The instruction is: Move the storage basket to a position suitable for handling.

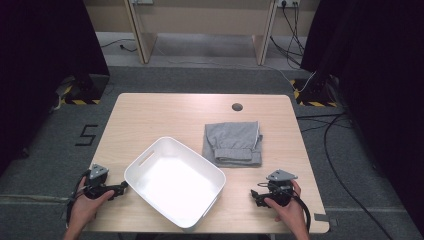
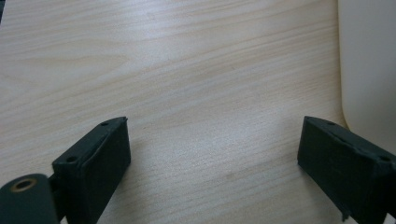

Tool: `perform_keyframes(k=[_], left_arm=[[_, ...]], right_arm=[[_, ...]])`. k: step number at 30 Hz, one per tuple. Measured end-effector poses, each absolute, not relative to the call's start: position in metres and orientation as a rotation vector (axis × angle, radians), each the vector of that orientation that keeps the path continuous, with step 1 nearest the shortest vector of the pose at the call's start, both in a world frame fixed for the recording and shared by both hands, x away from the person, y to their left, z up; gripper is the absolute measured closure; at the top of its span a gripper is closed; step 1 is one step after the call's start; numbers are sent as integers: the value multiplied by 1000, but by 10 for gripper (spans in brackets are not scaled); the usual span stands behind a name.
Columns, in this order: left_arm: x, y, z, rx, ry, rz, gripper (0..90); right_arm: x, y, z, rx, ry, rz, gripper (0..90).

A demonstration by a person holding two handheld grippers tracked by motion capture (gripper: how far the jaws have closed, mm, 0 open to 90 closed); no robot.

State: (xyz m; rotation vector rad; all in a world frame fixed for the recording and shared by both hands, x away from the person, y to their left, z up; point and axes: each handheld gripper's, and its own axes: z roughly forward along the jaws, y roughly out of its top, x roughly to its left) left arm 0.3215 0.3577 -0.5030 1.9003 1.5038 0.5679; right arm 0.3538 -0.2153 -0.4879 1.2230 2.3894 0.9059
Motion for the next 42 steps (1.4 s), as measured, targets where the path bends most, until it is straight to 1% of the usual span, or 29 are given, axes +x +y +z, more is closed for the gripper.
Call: perform_keyframes(k=[2, 3, 4, 5, 6, 7, 8, 9, 10, 12, 16, 19, 22, 28, 30, 31, 32, 33, 35, 42], left_arm=[[321, 358, -503, 1900, 1504, 568, 87], [321, 358, -503, 1901, 1504, 568, 87], [321, 358, -503, 1901, 1504, 568, 87], [322, 358, -503, 1901, 1504, 568, 87], [322, 358, -503, 1900, 1504, 568, 87], [322, 358, -503, 1900, 1504, 568, 87], [322, 358, -503, 1901, 1504, 568, 87], [322, 358, -503, 1901, 1504, 568, 87], [322, 358, -503, 1901, 1504, 568, 87], [322, 358, -503, 1900, 1504, 568, 87], [322, 358, -503, 1900, 1504, 568, 87], [322, 358, -503, 1900, 1504, 568, 87], [322, 358, -503, 1901, 1504, 568, 87], [322, 358, -503, 1900, 1504, 568, 87], [322, 358, -503, 1901, 1504, 568, 87], [322, 358, -503, 1901, 1504, 568, 87], [322, 358, -503, 1901, 1504, 568, 87], [322, 358, -503, 1901, 1504, 568, 87], [322, 358, -503, 1900, 1504, 568, 87], [322, 358, -503, 1900, 1504, 568, 87]], right_arm=[[354, -216, -488, 1232, 2376, 905, 50], [353, -217, -487, 1238, 2362, 912, 102], [353, -217, -487, 1238, 2362, 912, 102], [354, -218, -486, 1234, 2342, 928, 194], [354, -219, -485, 1240, 2318, 946, 227], [357, -221, -484, 1271, 2274, 949, 136], [357, -221, -484, 1271, 2274, 949, 136], [358, -221, -481, 1289, 2239, 968, 204], [358, -221, -481, 1289, 2239, 968, 204], [361, -221, -478, 1299, 2215, 998, 160], [368, -217, -473, 1302, 2191, 1008, 177], [376, -212, -469, 1295, 2192, 1001, 212], [384, -208, -464, 1295, 2176, 1014, 214], [412, -194, -458, 1324, 2124, 1041, 248], [416, -191, -458, 1329, 2124, 1037, 248], [428, -184, -458, 1339, 2104, 1042, 250], [428, -184, -458, 1339, 2104, 1042, 250], [438, -178, -458, 1353, 2099, 1028, 251], [446, -173, -459, 1348, 2103, 1014, 251], [467, -162, -463, 1380, 2111, 929, 236]])
